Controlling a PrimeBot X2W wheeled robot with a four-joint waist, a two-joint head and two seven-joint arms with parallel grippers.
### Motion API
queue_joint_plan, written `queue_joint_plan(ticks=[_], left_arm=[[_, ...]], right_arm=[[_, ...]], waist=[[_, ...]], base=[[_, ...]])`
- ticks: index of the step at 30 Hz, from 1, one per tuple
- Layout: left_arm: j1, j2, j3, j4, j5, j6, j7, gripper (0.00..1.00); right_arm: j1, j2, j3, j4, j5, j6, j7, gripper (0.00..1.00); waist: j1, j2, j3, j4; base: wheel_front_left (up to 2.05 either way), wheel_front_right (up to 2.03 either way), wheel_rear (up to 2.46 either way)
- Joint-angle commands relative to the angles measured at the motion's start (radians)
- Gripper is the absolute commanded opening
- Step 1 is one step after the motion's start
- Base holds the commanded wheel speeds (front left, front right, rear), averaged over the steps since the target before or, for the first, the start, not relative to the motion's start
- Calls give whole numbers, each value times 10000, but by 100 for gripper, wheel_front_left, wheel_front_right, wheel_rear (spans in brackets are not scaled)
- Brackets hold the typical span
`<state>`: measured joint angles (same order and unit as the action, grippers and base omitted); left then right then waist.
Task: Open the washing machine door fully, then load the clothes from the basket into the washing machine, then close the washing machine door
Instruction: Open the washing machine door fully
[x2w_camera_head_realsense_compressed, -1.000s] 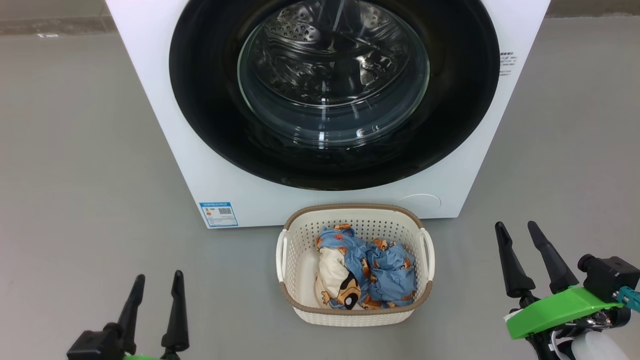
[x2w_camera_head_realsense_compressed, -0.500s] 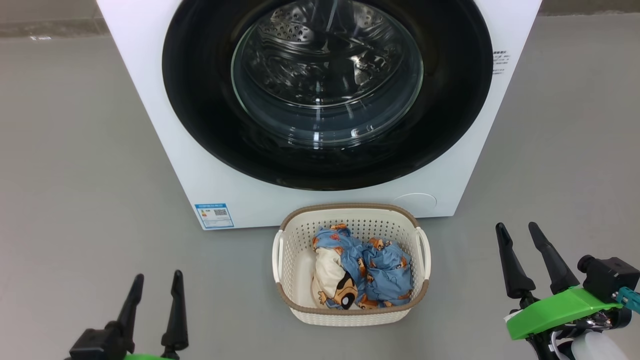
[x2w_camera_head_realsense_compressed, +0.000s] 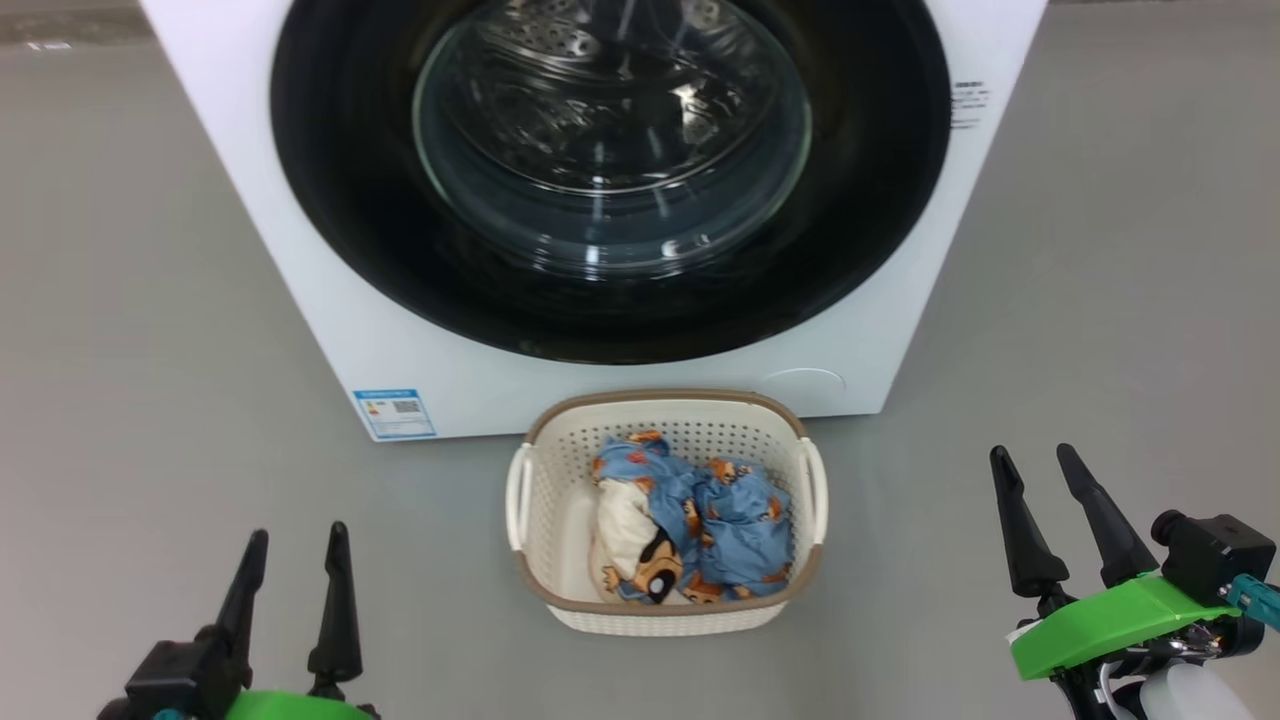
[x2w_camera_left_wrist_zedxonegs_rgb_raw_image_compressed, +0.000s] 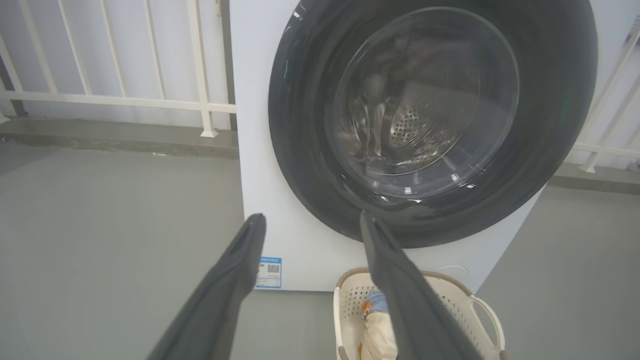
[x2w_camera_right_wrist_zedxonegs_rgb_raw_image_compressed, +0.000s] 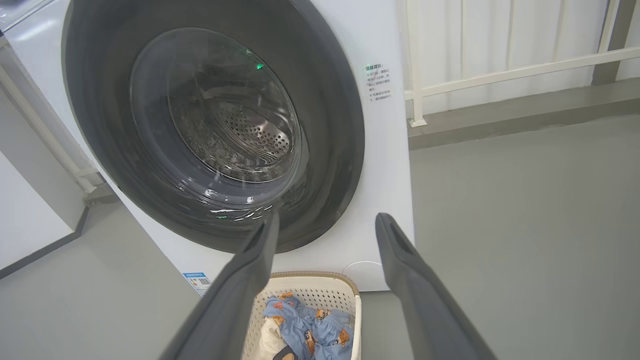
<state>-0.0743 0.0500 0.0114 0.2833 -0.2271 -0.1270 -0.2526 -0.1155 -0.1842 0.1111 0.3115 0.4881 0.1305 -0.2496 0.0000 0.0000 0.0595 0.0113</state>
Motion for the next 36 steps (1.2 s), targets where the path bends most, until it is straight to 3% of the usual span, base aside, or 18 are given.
queue_joint_plan(ticks=[1,21,36], left_arm=[[-466,65,332,-193,122,-27,-91,100],[-664,12,308,-320,-1,-31,-92,100],[-576,7,-83,-409,-629,-35,-92,100]], right_arm=[[-370,-122,104,-212,-129,2,-122,100],[-537,-78,94,-196,-46,2,-122,100],[-501,-74,43,-173,44,2,-122,100]], waist=[[0,0,76,-5],[0,0,310,-164],[0,0,209,-131]], base=[[109,109,-219],[103,103,-206],[21,21,-42]])
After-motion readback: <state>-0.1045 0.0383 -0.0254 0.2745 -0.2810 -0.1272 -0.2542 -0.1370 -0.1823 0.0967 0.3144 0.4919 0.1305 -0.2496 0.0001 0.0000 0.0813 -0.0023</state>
